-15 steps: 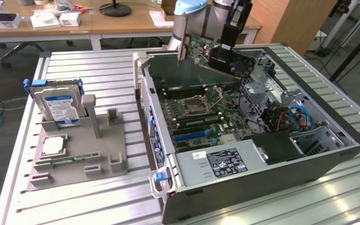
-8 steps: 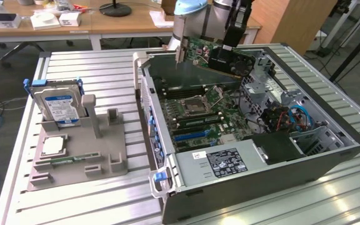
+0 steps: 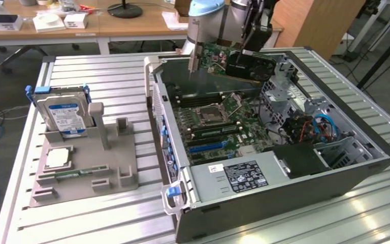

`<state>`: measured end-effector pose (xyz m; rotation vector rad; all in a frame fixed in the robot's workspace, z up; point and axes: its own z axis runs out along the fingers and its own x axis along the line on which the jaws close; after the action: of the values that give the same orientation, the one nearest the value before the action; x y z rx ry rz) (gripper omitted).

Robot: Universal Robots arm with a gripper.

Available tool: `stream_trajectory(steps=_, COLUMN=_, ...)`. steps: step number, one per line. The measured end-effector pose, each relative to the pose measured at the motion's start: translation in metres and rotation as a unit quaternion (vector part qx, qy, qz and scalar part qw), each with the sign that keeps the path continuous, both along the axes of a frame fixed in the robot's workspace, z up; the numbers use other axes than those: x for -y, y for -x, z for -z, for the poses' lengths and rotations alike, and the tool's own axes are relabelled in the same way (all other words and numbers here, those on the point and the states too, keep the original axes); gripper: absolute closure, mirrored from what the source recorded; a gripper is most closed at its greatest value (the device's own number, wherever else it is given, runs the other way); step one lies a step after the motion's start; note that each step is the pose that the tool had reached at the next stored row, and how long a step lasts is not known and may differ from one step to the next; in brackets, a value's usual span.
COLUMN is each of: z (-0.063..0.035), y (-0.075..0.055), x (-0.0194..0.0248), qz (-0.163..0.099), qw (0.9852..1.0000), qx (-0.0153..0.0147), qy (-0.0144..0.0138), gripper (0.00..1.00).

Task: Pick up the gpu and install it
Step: 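Insert the gpu into the slot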

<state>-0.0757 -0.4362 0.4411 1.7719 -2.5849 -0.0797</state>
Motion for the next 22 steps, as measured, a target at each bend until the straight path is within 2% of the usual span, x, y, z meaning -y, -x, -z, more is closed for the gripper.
stream_trajectory(steps=3, z=0.0001, y=0.0000, x=0.0000, qz=-0.027, qw=0.9996, qx=0.0000, qy=0.0000, gripper=0.74)
stream_trajectory(steps=6, z=0.0003, y=0.0000, x=0.0000, qz=-0.055, qw=0.9985, qx=0.0000, qy=0.0000, gripper=0.74)
stream_trajectory(steps=11, z=0.0006, y=0.0000, x=0.0000, qz=-0.100, qw=0.9950, qx=0.0000, qy=0.0000, gripper=0.74)
stream_trajectory(steps=14, z=0.0008, y=0.0000, x=0.0000, qz=-0.127, qw=0.9919, qx=0.0000, qy=0.0000, gripper=0.74)
stream_trajectory(steps=17, z=0.0009, y=0.0000, x=0.0000, qz=-0.154, qw=0.9881, qx=0.0000, qy=0.0000, gripper=0.74)
stream_trajectory(steps=22, z=0.0011, y=0.0000, x=0.0000, qz=-0.198, qw=0.9801, qx=0.0000, qy=0.0000, gripper=0.74)
